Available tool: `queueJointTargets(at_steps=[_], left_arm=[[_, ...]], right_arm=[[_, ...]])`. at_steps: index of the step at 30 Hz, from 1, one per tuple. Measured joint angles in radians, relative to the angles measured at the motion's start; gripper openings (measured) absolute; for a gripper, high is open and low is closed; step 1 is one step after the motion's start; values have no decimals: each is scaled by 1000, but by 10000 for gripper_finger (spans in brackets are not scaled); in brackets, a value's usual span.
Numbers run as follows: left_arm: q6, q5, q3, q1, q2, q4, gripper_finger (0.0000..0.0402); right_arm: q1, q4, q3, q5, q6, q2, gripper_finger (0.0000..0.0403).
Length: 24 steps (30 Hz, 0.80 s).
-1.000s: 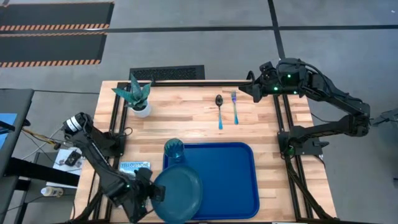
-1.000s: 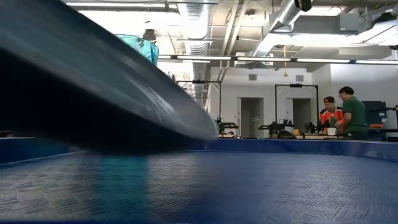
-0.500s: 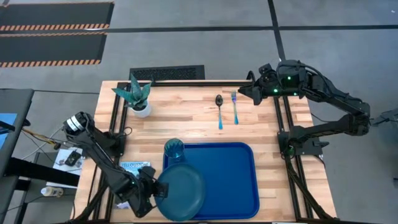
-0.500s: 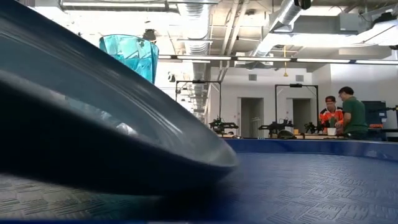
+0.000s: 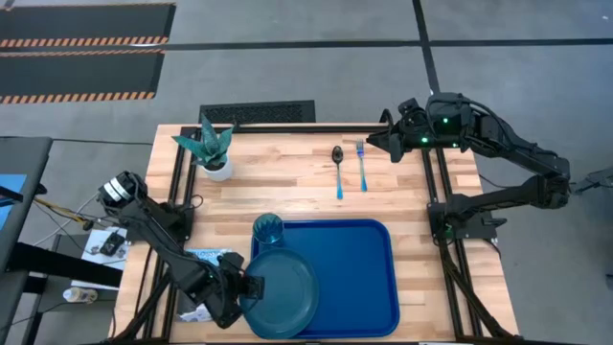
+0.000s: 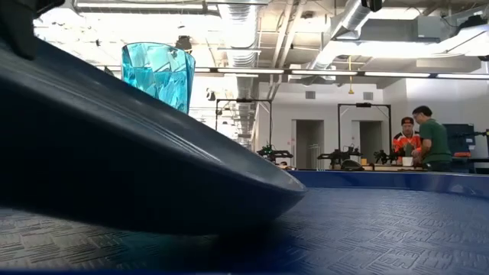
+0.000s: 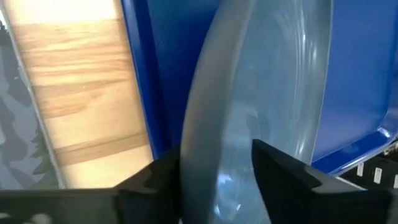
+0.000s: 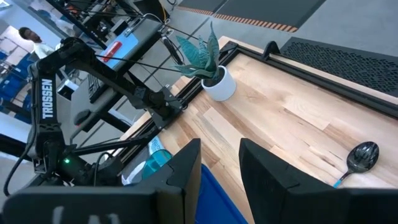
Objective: Pick and place plate/cup/fork/spoon on tray
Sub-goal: Put the dark blue plate on the blue serving tray to the bottom right of the blue glass
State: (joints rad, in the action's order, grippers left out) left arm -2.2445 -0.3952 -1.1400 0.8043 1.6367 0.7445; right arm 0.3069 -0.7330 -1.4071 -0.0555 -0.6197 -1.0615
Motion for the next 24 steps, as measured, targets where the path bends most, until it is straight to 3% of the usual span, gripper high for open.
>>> queueJointTargets(at_steps=[6, 24], left_arm=[[21, 6, 0, -29, 0, -12, 210], [122, 112, 0, -112, 0, -11, 279]], right_arm=[[0, 0, 0, 0, 0, 0, 133], [0, -1, 0, 1, 3, 0, 133]])
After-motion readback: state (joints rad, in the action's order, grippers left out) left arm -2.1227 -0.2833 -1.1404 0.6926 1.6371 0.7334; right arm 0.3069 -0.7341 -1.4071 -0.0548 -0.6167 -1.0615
